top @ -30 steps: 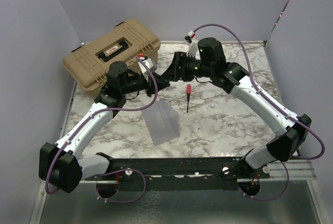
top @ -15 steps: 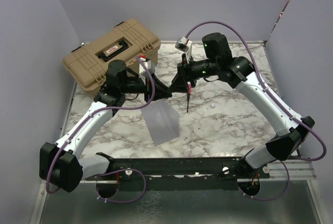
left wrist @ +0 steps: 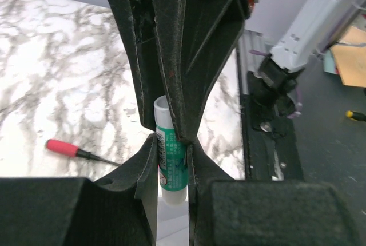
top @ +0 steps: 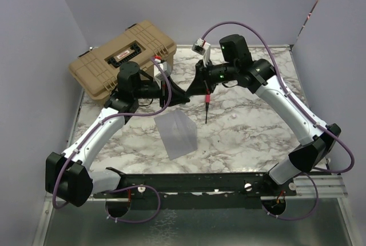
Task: Place the letter into the envelope and seal it
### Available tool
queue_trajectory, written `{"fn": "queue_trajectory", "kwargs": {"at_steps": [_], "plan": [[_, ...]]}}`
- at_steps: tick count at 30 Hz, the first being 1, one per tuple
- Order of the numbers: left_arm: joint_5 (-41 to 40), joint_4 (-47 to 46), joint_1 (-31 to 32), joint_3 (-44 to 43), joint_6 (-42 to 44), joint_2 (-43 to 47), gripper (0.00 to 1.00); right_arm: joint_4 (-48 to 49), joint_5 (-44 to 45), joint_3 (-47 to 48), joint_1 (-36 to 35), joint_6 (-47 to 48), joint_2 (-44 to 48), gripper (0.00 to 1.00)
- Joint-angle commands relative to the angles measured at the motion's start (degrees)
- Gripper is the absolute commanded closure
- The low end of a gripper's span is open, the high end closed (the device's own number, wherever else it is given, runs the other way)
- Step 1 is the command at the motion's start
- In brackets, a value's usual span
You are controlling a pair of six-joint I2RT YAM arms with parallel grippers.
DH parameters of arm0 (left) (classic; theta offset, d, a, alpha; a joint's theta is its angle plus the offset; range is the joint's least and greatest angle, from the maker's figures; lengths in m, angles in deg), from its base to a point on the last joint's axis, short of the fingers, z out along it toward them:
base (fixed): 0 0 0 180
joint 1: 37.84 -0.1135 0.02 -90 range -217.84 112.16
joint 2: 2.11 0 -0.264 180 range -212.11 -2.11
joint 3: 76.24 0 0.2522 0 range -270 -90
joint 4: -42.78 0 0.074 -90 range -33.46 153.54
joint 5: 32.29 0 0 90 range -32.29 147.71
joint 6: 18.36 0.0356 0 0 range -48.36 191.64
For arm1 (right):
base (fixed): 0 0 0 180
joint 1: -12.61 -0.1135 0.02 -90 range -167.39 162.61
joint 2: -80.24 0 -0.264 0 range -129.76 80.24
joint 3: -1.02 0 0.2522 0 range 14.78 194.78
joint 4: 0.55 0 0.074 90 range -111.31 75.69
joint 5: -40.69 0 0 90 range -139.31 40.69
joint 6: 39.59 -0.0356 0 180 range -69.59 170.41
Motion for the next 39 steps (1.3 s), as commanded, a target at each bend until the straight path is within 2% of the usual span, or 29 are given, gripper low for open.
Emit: {"fn": "queue_trajectory", "kwargs": {"at_steps": [1,3,7,9,10,15,16,19,21,23,26,30,33,36,38,39], "plan": [[-14.34,-1.68,0.03,-0.88,4.62,1.43,1.0,4.4,12.1,1.24,-0.43,-15.38,-2.25,1.0],[-19.94,-1.93,0.05,-0.25,5.98,2.01,1.0,4.81,17.06,1.3,-0.43,-22.05,-3.3,1.0],[-26.23,-3.76,0.07,0.72,7.54,2.37,1.0,6.46,25.58,0.39,-0.8,-34.37,-4.34,1.0],[-29.64,-4.75,0.36,1.2,8.13,2.27,1.0,4.64,32.37,1.64,-1.07,-39.64,-5.51,1.0],[-33.99,-4.88,1.08,1.24,8.76,2.25,1.0,3.3,34.73,2.52,-1.11,-42.41,-6.41,1.0],[-44.27,-4.5,3.96,1.33,10.78,2.6,1.0,4.06,37.33,1.96,-1.29,-48.7,-7.17,1.0],[-44.48,-4.18,4.13,1.41,10.92,2.6,1.0,4.38,36.36,1.99,-1.26,-47.9,-7.23,0.93],[-43.07,-2.61,4.15,1.42,11.34,2.69,1.0,6.73,31.9,1.49,-1.19,-43.62,-6.11,0.58],[-41.61,-1.58,4.15,1.57,11.27,2.92,1.0,9.54,27.16,-0.77,-1.05,-40.4,-4.36,0.44],[-40.85,-1.45,4.09,2.06,10.35,3.36,1.0,9.54,23.51,-1.41,-0.78,-38.31,-3.65,0.38],[-38.36,-1.74,4.06,2.74,9.14,4.23,1.0,7.24,20.82,-0.85,-0.72,-36.63,-4.23,0.37],[-35.69,-2.36,4.15,3.41,8.34,5.13,1.0,7.65,19.59,-1.59,-0.78,-36.4,-4.34,0.45],[-34.47,-2.47,4.08,3.82,8.38,5.65,1.0,8.55,19.11,-2.12,-0.77,-36.63,-4.2,0.62],[-34.25,-2.56,4.07,3.89,7.91,5.92,1.0,9.6,19.32,-2.61,-0.78,-36.74,-3.85,0.84],[-35.42,-2.32,4.07,3.76,7.1,6.09,1.0,10.61,19.74,-3.15,-0.77,-36.76,-3.19,0.93],[-36.1,-1.85,4.07,3.52,6.54,6.19,0.92,11.5,20.13,-3.5,-0.73,-36.84,-2.58,0.96]]}}
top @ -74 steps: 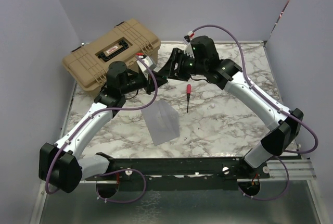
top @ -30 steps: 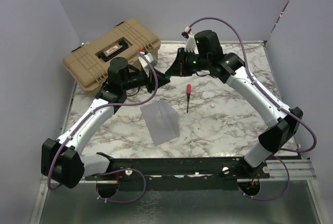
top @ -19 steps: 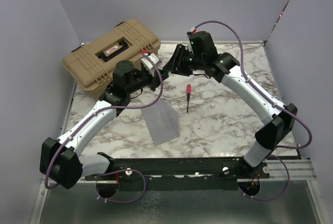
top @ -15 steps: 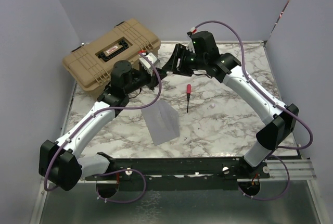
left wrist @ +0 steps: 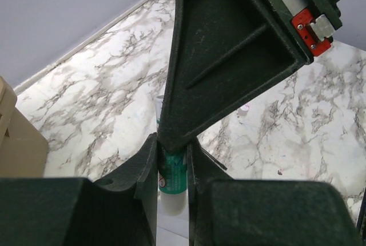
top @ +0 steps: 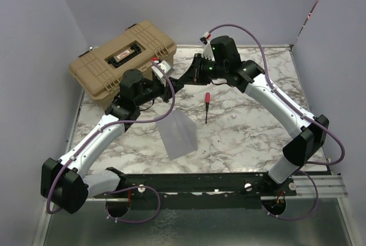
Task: Place the letter into the envelope and seal it
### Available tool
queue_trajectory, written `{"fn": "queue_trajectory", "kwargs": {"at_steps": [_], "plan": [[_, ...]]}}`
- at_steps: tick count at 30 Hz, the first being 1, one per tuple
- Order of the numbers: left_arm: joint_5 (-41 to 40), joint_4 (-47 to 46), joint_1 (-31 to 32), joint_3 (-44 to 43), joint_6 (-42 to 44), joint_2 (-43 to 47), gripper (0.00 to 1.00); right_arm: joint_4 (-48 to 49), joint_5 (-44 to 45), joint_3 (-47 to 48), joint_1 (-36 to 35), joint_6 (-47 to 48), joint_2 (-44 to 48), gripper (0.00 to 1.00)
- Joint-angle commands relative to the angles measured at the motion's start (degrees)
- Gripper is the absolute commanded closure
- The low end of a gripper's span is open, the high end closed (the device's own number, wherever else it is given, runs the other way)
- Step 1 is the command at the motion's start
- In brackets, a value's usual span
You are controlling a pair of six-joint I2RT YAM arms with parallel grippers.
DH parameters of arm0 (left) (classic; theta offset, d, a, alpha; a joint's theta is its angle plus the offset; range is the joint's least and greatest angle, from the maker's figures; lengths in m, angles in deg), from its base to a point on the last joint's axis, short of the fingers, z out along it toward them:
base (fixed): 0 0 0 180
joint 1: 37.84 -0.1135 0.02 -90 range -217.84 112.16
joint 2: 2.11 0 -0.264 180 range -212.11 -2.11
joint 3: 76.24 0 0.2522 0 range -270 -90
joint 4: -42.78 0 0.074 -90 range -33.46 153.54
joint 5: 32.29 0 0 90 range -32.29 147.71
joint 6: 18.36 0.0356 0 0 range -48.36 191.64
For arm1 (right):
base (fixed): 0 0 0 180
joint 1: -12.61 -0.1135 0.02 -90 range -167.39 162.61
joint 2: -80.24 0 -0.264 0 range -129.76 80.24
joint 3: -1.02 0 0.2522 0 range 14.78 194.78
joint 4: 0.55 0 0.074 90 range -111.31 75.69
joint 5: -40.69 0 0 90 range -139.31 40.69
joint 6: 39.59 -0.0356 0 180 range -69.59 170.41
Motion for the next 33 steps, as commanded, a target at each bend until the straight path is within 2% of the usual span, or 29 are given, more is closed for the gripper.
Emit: {"fn": "queue_trajectory", "kwargs": {"at_steps": [1,2,4,7,11,13,17,20,22,28,33], "plan": [[-0.43,-1.25,-0.17,-0.67,-2.4,2.37,0.77,2.31,-0.11,-2.22,-0.13,0.21,2.98,0.98],[-0.97,-0.55,-0.28,-0.87,-3.0,2.55,0.6,3.39,0.39,-2.77,0.0,0.33,3.79,0.99],[-0.99,0.19,-0.68,-0.85,-4.53,3.15,0.39,6.17,0.4,-4.16,0.35,0.62,5.78,1.0],[1.42,0.36,-2.27,-0.61,-8.05,4.27,0.26,11.61,-2.07,-6.99,0.87,1.67,9.0,1.0],[4.15,3.04,-5.11,-5.15,-16.62,5.78,0.22,17.4,-6.62,-10.66,2.07,2.63,11.55,1.0],[4.92,0.87,-5.75,-5.69,-21.94,7.43,0.17,21.63,-9.74,-13.64,3.15,1.61,13.1,1.0],[11.64,-12.8,-6.14,-2.22,-38.78,8.19,0.13,37.01,-17.84,-20.59,5.37,-3.58,15.63,1.0],[13.46,-22.54,-6.15,-0.37,-53.75,6.34,0.13,42.48,-19.97,-22.63,5.85,-6.38,16.42,1.0],[13.7,-27.38,-6.15,0.92,-60.59,5.79,0.13,45.95,-20.05,-23.94,6.26,-8.23,17.24,1.0],[11.21,-25.23,-6.47,1.8,-64.06,5.85,0.13,55.73,-23.6,-26.69,7.61,-13.76,17.95,1.0],[11.45,-25.56,-6.5,1.23,-66.72,5.24,0.17,56.91,-24.22,-26.72,7.82,-14.37,17.84,1.0]]}}
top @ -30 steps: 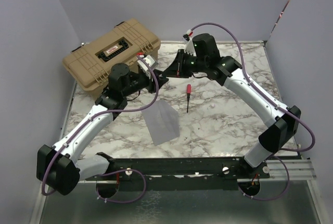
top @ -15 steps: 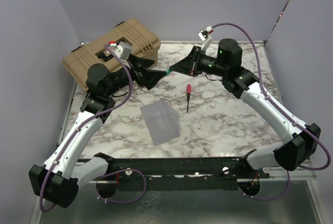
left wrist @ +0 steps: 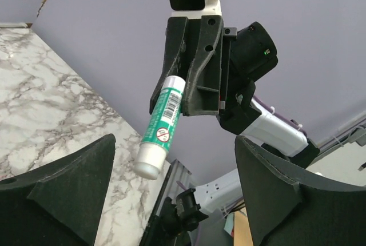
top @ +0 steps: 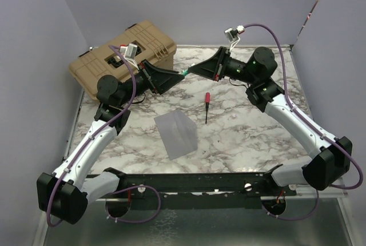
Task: Place the letter into the envelope and seal it
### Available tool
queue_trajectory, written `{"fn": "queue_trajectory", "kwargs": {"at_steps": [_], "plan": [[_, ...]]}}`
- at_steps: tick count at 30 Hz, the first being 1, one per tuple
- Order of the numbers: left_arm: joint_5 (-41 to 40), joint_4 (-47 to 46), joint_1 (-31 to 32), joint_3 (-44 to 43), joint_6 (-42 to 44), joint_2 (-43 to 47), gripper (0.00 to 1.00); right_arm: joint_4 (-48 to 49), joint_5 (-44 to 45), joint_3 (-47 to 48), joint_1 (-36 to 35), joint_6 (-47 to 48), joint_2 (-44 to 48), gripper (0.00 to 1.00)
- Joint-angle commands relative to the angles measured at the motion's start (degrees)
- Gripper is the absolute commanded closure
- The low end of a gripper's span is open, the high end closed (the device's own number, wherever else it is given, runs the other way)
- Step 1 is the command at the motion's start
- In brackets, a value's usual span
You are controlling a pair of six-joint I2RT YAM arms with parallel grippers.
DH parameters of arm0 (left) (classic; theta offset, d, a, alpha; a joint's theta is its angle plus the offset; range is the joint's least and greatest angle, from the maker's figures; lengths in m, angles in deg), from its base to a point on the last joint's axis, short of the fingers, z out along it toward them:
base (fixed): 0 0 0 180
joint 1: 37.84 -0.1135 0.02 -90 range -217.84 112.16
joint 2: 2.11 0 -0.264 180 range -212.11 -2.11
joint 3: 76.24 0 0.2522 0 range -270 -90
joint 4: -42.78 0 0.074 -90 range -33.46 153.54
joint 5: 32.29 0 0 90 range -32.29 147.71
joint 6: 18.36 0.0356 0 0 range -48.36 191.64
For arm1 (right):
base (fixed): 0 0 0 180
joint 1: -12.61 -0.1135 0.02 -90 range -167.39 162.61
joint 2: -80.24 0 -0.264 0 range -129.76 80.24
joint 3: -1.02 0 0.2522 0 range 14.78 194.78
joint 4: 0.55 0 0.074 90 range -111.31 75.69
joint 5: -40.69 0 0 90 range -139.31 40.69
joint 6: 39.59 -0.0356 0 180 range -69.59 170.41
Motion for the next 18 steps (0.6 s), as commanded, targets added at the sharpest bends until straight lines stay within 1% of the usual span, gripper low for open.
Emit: {"fn": "queue_trajectory", "kwargs": {"at_steps": [1,3,6,9,12,14,18], "plan": [[0.87,-2.57,-0.29,-0.48,-5.26,-0.28,0.19,5.41,-2.81,-0.36,0.6,-2.32,1.06,1.0],[0.67,-2.63,-0.33,-0.85,-5.83,-0.25,0.26,6.95,-2.92,-0.79,0.75,-3.46,0.8,1.0],[0.45,-2.63,-0.33,-0.78,-6.22,-0.35,0.38,9.93,-3.05,-1.47,0.82,-5.6,0.19,1.0],[0.25,-2.63,-0.3,-0.64,-6.42,-0.51,0.47,12.1,-3.5,-1.74,0.81,-7.03,-0.38,1.0],[-0.06,-2.68,-0.34,-0.77,-6.56,-0.68,0.52,12.63,-4.01,-1.59,0.82,-7.27,-0.62,1.0],[-0.69,-2.63,-0.36,-0.9,-6.67,-0.71,0.53,12.57,-4.0,-1.66,0.82,-7.25,-0.66,1.0],[-3.57,-3.81,-0.33,0.02,-8.21,-0.49,0.61,13.32,-4.83,-1.38,0.8,-7.58,-1.26,1.0]]}}
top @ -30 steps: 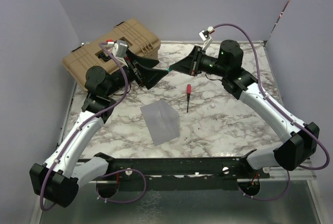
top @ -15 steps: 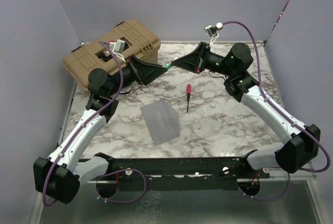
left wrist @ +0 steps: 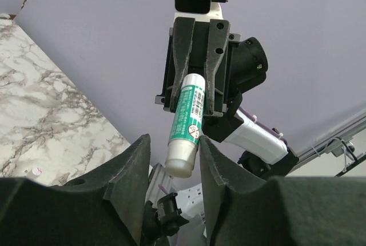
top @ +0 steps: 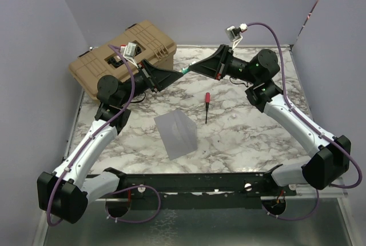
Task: Place the letter into the envelope and seal it
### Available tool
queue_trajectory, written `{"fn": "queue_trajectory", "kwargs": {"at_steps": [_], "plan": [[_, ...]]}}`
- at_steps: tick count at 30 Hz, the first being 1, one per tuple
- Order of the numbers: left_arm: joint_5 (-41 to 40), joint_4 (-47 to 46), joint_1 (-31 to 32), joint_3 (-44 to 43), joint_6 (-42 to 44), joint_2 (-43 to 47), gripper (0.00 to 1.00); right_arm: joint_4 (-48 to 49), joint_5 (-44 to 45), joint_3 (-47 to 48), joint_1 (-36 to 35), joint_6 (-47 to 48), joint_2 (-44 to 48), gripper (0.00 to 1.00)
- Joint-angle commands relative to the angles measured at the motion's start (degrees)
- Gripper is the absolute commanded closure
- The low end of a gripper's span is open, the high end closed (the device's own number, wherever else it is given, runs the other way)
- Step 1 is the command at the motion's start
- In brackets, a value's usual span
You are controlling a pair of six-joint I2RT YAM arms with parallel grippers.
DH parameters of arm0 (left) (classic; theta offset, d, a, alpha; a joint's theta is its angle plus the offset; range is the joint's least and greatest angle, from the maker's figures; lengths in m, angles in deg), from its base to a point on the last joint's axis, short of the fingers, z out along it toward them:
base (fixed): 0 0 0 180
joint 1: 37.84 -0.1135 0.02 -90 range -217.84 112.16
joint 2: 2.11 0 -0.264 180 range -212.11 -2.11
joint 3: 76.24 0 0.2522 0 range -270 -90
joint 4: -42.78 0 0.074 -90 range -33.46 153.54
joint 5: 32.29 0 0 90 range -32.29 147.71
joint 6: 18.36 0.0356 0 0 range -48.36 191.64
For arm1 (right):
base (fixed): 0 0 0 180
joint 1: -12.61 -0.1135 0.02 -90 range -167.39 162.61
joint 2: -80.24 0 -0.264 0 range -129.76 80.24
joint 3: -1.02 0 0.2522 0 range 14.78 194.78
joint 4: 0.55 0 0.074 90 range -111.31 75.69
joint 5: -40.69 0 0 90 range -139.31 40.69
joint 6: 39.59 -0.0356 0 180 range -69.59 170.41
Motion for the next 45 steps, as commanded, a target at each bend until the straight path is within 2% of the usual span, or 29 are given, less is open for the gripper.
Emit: {"fn": "queue_trajectory", "kwargs": {"at_steps": [1,6,9,12,13,16,18,21,24,32,40,45], "plan": [[-3.54,-3.52,-0.34,0.43,-2.64,0.03,0.62,2.99,-2.6,-0.3,0.49,-1.15,-1.24,1.0],[-4.06,-6.81,-0.34,1.94,-5.19,-0.4,0.7,2.93,-3.46,-0.21,0.48,-1.31,-1.8,1.0],[-4.36,-7.13,-0.34,2.3,-5.23,-0.4,0.84,2.78,-3.45,-0.3,0.43,-1.34,-1.71,1.0],[-4.51,-7.14,-0.24,2.52,-5.32,-0.45,0.88,2.66,-3.21,-0.3,0.44,-1.44,-1.72,1.0],[-4.35,-7.14,-0.25,2.52,-5.45,-0.61,0.86,2.78,-3.1,-0.3,0.44,-1.5,-1.72,1.0],[-4.05,-7.14,-0.16,2.61,-6.0,-0.92,0.66,3.0,-3.17,-0.21,0.46,-1.63,-1.85,1.0],[-3.76,-7.14,-0.16,2.7,-5.77,-0.85,0.59,3.1,-3.08,-0.28,0.49,-1.68,-1.92,1.0],[-3.38,-7.15,-0.07,2.86,-5.48,-0.76,0.59,3.27,-2.91,-0.3,0.5,-1.79,-2.03,1.0],[-2.81,-7.14,-0.07,3.0,-5.47,-0.99,0.64,3.54,-2.91,-0.3,0.5,-1.98,-2.23,1.0],[-1.46,-7.14,-0.09,2.61,-5.04,-1.68,0.7,3.03,-2.25,0.05,0.44,-1.48,-2.62,1.0],[-0.92,-7.14,-0.06,2.79,-4.95,-1.95,0.7,2.24,-1.7,0.01,0.47,-0.61,-2.73,1.0],[-1.13,-7.14,-0.05,3.35,-4.74,-1.64,0.64,2.31,-1.44,-0.12,0.43,-0.58,-2.78,1.0]]}}
